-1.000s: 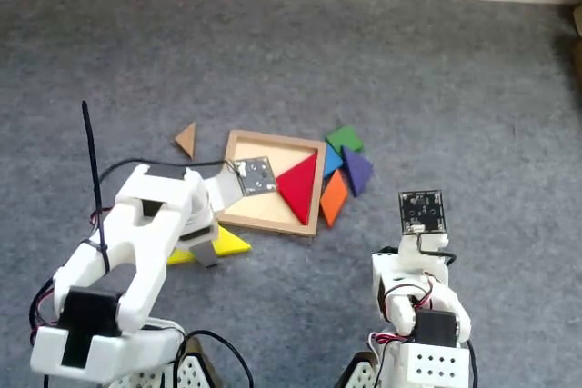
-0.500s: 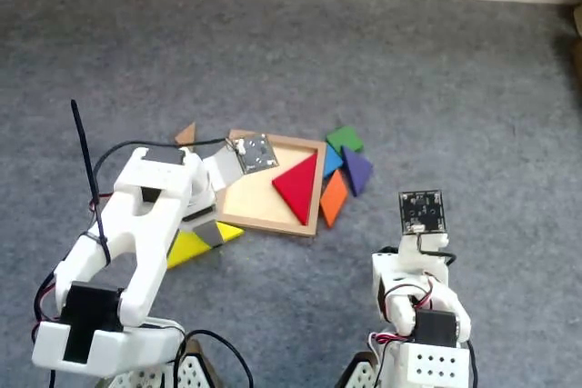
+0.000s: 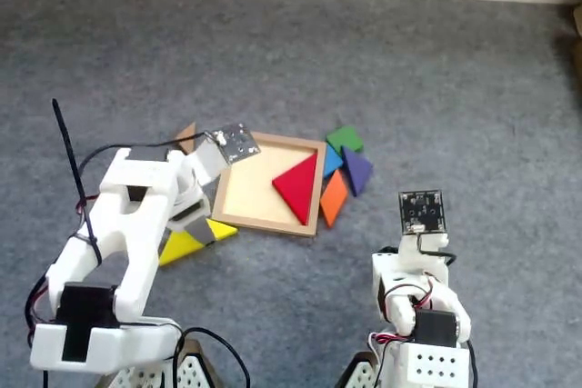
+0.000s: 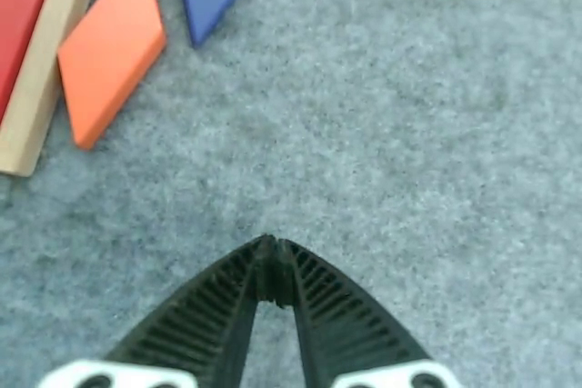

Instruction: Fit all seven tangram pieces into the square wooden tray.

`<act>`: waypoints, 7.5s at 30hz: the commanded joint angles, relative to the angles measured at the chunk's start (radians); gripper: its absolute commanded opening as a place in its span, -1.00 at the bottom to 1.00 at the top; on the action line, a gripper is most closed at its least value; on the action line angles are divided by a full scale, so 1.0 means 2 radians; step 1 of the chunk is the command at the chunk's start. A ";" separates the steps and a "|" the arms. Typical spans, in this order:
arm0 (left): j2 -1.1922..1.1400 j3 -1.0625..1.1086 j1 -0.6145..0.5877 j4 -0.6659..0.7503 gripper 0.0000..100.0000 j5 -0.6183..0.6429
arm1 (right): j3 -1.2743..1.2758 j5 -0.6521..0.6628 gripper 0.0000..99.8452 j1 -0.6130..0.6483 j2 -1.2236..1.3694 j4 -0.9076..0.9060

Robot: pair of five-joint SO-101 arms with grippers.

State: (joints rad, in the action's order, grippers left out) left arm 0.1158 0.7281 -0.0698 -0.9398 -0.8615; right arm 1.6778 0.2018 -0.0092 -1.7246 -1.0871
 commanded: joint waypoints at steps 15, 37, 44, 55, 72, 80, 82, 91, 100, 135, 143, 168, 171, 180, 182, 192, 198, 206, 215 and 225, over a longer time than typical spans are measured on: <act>0.001 0.007 -0.011 -0.034 -0.33 0.006 | 0.040 0.005 -0.97 -0.021 -0.007 0.000; -0.089 -0.072 -0.012 -0.104 -0.50 0.006 | 0.040 0.005 -0.97 -0.022 -0.007 0.000; -0.079 -0.072 -0.011 -0.110 -0.50 0.006 | 0.040 0.005 -0.97 -0.022 -0.007 0.000; 0.049 -0.061 0.025 -0.193 -0.50 0.031 | 0.040 0.005 -0.97 -0.022 -0.007 0.000; 0.051 0.015 -0.022 -0.083 -0.28 0.055 | 0.040 0.005 -0.97 -0.022 -0.007 0.000; 0.037 0.043 -0.020 -0.032 -0.28 0.055 | 0.040 0.005 -0.97 -0.022 -0.007 0.000; 0.016 0.023 -0.020 -0.038 -0.29 0.055 | 0.040 0.005 -0.97 -0.022 -0.007 0.000; -0.060 -0.046 -0.011 -0.086 -0.36 0.055 | 0.040 0.005 -0.97 -0.022 -0.007 0.000; -0.060 -0.043 -0.007 -0.086 -0.59 0.055 | 0.040 0.005 -0.97 -0.022 -0.007 0.000; 0.283 0.106 0.192 -0.208 -0.87 0.142 | 0.040 0.005 -0.97 -0.022 -0.007 0.000; 0.338 0.138 0.241 -0.221 -0.87 0.147 | 0.040 0.005 -0.97 -0.022 -0.007 0.000; 0.343 0.208 0.188 -0.139 -0.71 0.127 | 0.040 0.005 -0.97 -0.023 -0.007 0.000; 0.343 0.208 0.188 -0.140 -0.75 0.127 | 0.040 0.005 -0.97 -0.023 -0.007 0.000; 0.347 0.201 0.188 -0.140 -0.99 0.126 | 0.040 0.005 -0.97 -0.023 -0.007 0.000; 0.347 0.185 0.188 -0.150 -0.99 0.126 | 0.040 0.005 -0.97 -0.023 -0.007 0.000; 0.342 0.049 0.188 -0.225 -0.99 0.126 | 0.040 0.005 -0.97 -0.023 -0.007 0.000; 0.341 0.026 0.215 -0.225 -0.99 0.126 | 0.040 0.005 -0.97 -0.023 -0.007 0.000; 0.226 -0.033 0.239 -0.205 -0.99 0.126 | 0.040 0.005 -0.97 -0.023 -0.007 0.000; 0.024 -0.187 0.244 -0.207 -0.99 0.125 | 0.040 0.005 -0.97 -0.023 -0.007 0.000; -0.135 -0.290 0.244 -0.208 -0.97 0.098 | 0.040 0.005 -0.97 -0.023 -0.007 0.000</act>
State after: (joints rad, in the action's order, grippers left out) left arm -0.1174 0.2340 0.3844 -1.3648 -0.6590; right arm 1.6778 0.2018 -0.0414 -1.7261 -1.0871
